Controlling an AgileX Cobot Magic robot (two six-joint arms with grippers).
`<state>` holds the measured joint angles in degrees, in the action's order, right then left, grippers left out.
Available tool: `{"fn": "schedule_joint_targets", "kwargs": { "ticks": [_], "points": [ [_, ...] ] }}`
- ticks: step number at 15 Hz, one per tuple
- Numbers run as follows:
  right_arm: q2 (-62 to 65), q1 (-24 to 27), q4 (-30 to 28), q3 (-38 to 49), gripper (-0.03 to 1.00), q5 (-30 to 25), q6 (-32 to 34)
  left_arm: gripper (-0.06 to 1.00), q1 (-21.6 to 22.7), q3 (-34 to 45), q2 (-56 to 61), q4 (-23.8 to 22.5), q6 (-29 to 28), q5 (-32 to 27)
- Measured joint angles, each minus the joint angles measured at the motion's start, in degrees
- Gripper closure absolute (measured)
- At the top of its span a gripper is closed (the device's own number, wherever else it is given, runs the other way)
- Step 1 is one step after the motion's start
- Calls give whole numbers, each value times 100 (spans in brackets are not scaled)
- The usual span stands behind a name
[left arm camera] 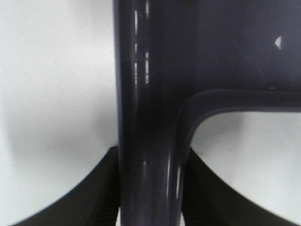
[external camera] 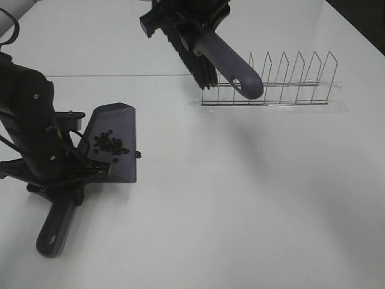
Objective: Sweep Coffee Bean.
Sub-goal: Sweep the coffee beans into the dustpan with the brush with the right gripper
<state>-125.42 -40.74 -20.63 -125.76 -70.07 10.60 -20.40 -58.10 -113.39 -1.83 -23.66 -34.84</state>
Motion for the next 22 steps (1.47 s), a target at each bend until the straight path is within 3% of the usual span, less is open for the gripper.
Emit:
{"fn": "schedule_joint_targets", "kwargs": {
  "ticks": [3,6,11,16,22],
  "points": [
    [-115,-6,0,630,59,-17,275,59,0,0,0,0,0,0],
    [-710,0,166,733,59,-6,355,59,0,0,0,0,0,0],
    [-1083,0,1381,768,59,413,103,59,0,0,0,0,0,0],
    [-1123,6,3249,756,59,1094,-384,59,0,0,0,0,6,0],
    [-1003,6,3690,756,59,1392,-407,59,0,0,0,0,6,0]
  ]
}}
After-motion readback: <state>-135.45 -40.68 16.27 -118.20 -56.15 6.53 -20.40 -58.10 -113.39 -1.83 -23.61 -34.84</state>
